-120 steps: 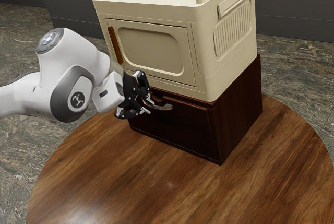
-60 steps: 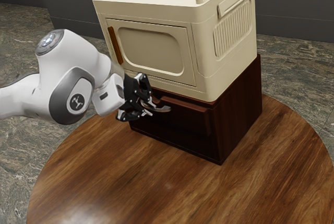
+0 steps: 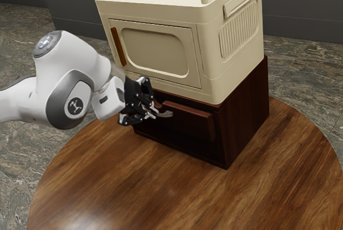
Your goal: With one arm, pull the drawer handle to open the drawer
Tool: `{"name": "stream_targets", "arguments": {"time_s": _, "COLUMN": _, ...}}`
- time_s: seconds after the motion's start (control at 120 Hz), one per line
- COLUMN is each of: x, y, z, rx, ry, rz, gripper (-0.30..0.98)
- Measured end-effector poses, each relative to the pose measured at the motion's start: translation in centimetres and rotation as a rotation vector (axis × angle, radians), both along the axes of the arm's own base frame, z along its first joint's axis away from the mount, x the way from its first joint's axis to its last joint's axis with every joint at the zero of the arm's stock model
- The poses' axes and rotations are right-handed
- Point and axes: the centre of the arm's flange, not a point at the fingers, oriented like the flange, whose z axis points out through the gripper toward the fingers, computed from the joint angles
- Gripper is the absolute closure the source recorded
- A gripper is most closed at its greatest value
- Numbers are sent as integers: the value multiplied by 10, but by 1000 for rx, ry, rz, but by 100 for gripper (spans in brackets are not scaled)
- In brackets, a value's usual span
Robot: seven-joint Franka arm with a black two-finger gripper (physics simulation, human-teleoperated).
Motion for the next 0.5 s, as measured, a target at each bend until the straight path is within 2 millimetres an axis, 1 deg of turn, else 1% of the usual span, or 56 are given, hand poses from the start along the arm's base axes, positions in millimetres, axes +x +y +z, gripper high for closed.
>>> {"name": "stream_targets", "arguments": {"time_s": 0.25, "x": -6, "y": 0, "z": 0, "rx": -4, "ry": 1, "rz": -2, "gripper": 72}}
{"name": "stream_targets", "arguments": {"time_s": 0.5, "x": -10, "y": 0, "z": -3, "rx": -5, "ry": 7, "rz": -5, "gripper": 69}}
